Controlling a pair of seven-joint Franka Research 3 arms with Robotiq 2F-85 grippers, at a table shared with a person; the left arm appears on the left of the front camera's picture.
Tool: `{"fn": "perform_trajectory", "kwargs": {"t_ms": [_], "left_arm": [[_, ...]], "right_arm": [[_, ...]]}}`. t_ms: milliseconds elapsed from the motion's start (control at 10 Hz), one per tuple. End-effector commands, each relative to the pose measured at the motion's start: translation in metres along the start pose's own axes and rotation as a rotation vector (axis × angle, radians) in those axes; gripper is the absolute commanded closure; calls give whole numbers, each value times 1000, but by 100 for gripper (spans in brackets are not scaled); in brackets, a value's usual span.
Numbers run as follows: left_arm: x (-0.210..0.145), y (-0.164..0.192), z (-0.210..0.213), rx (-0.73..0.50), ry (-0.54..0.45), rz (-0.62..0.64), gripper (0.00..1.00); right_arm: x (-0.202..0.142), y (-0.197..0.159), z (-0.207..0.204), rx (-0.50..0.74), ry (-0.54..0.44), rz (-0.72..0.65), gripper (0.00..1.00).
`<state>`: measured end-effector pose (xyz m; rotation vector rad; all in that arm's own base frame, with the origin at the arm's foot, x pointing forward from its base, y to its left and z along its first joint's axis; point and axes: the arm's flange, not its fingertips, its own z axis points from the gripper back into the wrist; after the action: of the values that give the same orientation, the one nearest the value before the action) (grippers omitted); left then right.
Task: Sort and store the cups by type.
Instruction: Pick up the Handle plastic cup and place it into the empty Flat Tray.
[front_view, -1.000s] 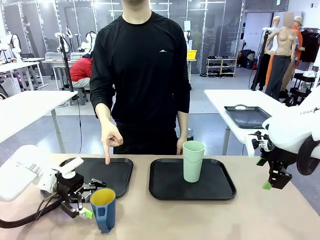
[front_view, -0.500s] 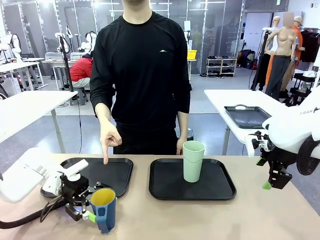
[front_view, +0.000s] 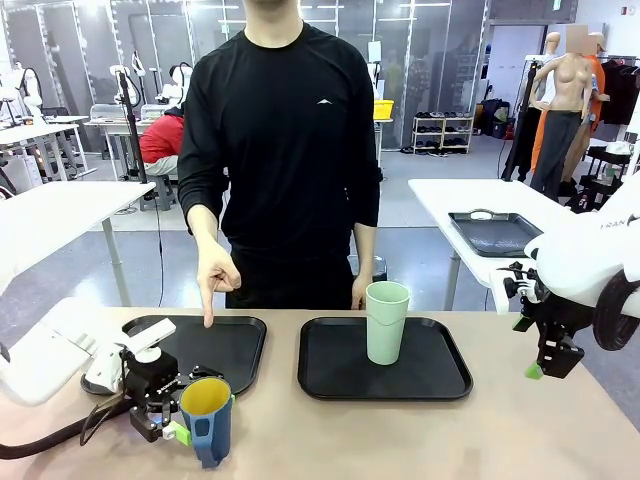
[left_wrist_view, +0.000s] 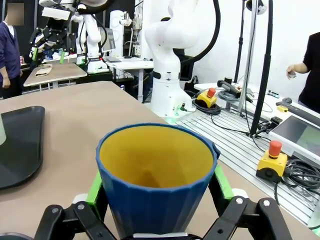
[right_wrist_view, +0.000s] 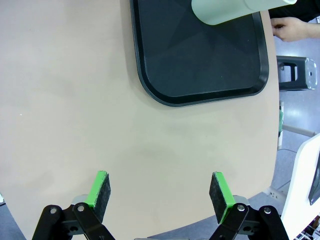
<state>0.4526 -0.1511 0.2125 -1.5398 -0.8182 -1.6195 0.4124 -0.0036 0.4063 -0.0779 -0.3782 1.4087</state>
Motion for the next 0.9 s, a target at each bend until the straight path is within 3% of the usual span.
{"fn": "perform_trajectory", "kwargs": {"t_ms": [0,800], "left_arm": [[-11,2,3,-55,-29,-44,0],[-13,5,0,-65,-18,-43,76]], "right_arm": [[2,1,-3,-12,16,-20,0],[2,1,-3,-12,16,-20,0]]}}
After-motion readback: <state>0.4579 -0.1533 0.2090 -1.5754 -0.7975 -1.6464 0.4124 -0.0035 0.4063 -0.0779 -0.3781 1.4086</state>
